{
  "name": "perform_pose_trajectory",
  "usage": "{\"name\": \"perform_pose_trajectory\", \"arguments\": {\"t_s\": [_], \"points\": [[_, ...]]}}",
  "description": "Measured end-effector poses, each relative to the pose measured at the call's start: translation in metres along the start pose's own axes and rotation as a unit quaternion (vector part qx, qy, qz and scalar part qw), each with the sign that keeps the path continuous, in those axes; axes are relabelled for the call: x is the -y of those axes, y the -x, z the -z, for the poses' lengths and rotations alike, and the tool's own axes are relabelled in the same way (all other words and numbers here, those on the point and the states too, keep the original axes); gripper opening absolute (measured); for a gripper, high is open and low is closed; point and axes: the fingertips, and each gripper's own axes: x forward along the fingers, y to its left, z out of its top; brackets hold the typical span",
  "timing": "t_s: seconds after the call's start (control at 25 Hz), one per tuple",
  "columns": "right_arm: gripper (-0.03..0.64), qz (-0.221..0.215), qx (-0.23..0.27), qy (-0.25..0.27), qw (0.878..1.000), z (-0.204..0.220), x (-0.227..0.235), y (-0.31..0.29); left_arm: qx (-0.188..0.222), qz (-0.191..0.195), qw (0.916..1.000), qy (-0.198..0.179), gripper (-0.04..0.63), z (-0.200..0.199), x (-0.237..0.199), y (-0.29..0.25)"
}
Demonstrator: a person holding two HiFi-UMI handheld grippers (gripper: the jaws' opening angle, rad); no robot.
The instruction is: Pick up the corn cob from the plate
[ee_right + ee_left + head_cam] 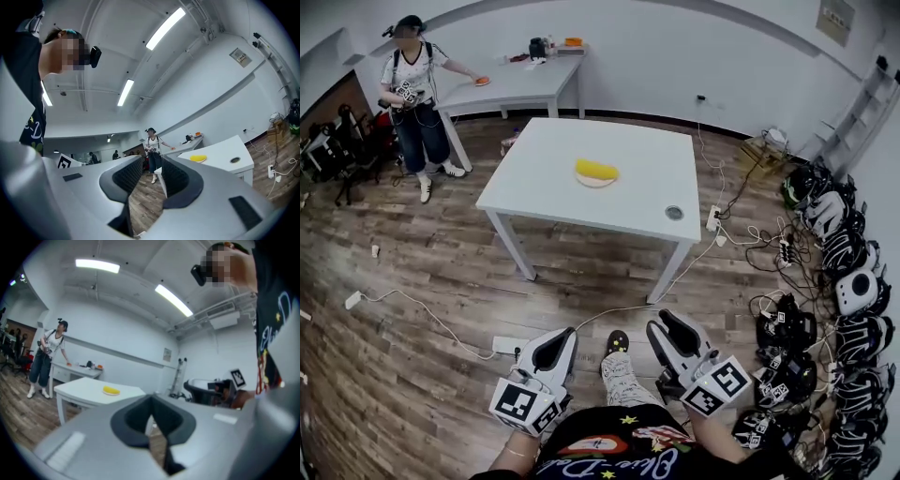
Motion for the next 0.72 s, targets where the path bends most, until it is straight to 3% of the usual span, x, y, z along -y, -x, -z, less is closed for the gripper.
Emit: {"name": "perform_pose_trajectory", "arguments": {"t_s": [0.2, 0.36, 0.56, 0.72], "points": [[0.148, -0.020, -0.016, 0.023, 0.999, -0.009, 0.087, -0.108, -0.001, -0.025, 0.9996, -0.012, -0.003, -0.017, -0.082, -0.079], [0.187, -0.042, -0.043, 0.074, 0.995, -0.021, 0.153, -0.198, 0.006, -0.045, 0.9986, -0.029, -0.003, -0.044, -0.144, -0.151], [0.212, -0.080, -0.096, 0.097, 0.987, -0.013, 0.217, -0.283, 0.030, -0.062, 0.9956, -0.064, -0.003, -0.079, -0.193, -0.229], [0.232, -0.110, -0.167, 0.121, 0.972, 0.018, 0.254, -0.352, 0.014, -0.063, 0.9957, -0.067, -0.003, -0.083, -0.231, -0.265]]}}
